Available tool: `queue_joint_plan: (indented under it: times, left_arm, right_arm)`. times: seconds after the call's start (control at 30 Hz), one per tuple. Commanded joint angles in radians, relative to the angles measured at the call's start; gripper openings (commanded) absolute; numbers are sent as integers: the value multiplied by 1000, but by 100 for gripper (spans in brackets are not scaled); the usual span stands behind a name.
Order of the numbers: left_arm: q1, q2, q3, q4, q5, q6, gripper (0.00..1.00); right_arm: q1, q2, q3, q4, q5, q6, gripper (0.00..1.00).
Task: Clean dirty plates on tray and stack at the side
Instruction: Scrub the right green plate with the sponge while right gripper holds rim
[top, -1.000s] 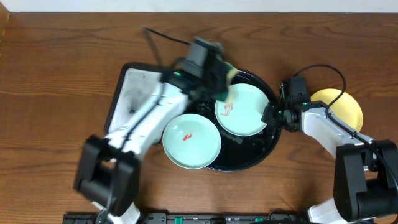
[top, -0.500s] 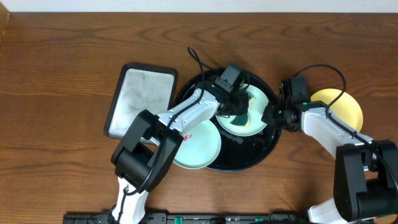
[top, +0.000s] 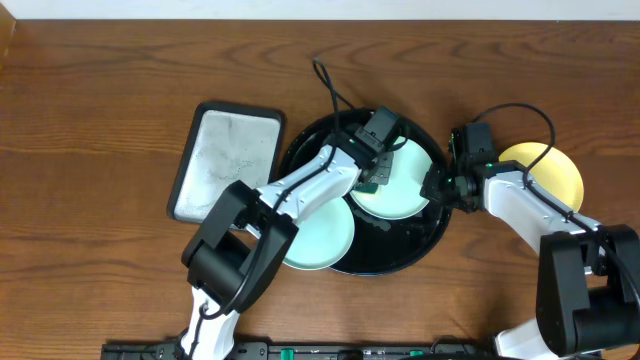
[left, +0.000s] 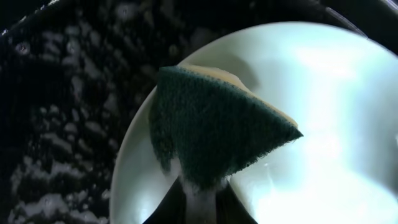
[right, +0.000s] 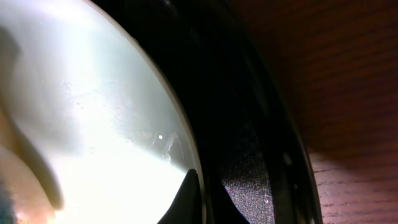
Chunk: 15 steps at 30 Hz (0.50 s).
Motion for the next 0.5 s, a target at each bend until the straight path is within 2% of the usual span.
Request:
queue_joint_plan:
  times: [0.0, 0.17, 0.27, 0.4, 0.47]
  left_arm:
    - [5, 42, -24, 34, -28, 15, 8]
    - [-43, 42, -24, 137, 64, -63, 8]
    - [-64, 42, -24, 173, 65, -85, 8]
    - [-76, 42, -24, 217, 164, -98, 8]
    - [-76, 42, -24, 225, 167, -105, 8]
  right_arm:
    - [1, 8, -19, -30, 109, -19, 1]
    - [1, 8, -19, -34, 109, -22, 1]
    - [1, 8, -19, -42, 109, -22, 1]
    - [1, 8, -19, -52, 109, -23, 1]
    - [1, 8, -19, -52, 109, -23, 1]
